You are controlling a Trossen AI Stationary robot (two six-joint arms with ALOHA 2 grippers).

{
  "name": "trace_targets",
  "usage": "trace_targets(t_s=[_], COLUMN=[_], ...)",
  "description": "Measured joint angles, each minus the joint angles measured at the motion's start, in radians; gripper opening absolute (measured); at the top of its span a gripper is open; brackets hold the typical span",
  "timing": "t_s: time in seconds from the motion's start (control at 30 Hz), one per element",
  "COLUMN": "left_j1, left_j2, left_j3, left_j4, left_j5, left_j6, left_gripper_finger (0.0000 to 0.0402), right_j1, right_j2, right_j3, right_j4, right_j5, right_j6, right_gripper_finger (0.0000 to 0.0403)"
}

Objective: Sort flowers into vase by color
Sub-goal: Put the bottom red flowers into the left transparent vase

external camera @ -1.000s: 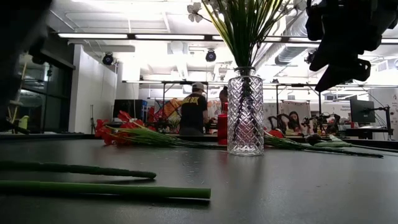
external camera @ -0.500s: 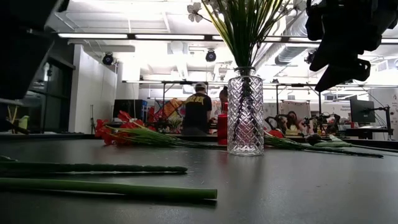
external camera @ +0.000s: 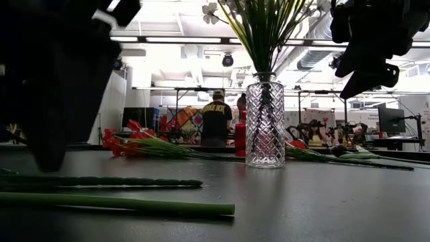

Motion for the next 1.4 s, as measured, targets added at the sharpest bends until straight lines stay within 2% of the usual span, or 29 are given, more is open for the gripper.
trace_targets(t_s=[0.17, 0.4, 0.63, 0.93, 1.03, 1.13, 1.4], left_j1=[-0.006, -0.030, -0.064, -0.065, -0.065, -0.064, -0.059], left_j2=[-0.002, 0.000, 0.004, 0.005, 0.008, 0.009, 0.011], left_j3=[-0.047, -0.049, -0.049, -0.048, -0.047, -0.046, -0.048], left_j4=[0.036, 0.106, 0.102, 0.086, 0.069, 0.055, 0.038], left_j5=[-0.002, 0.019, -0.023, 0.006, 0.023, 0.034, 0.086], left_j6=[0.029, 0.004, 0.019, -0.053, -0.055, -0.055, -0.086], left_gripper_finger=[0.0209, 0.0209, 0.0209, 0.0205, 0.0186, 0.0150, 0.0016], right_j1=[0.000, 0.000, 0.000, 0.000, 0.000, 0.000, 0.000], right_j2=[0.000, 0.000, 0.000, 0.000, 0.000, 0.000, 0.000], right_j3=[0.000, 0.000, 0.000, 0.000, 0.000, 0.000, 0.000], right_j4=[-0.001, -0.002, -0.006, -0.007, -0.007, -0.007, -0.007], right_j5=[0.000, 0.001, 0.007, 0.032, 0.033, 0.034, 0.036], right_j6=[0.000, 0.000, -0.002, -0.004, -0.001, -0.001, -0.001], right_gripper_finger=[0.0256, 0.0256, 0.0256, 0.0256, 0.0256, 0.0256, 0.0256])
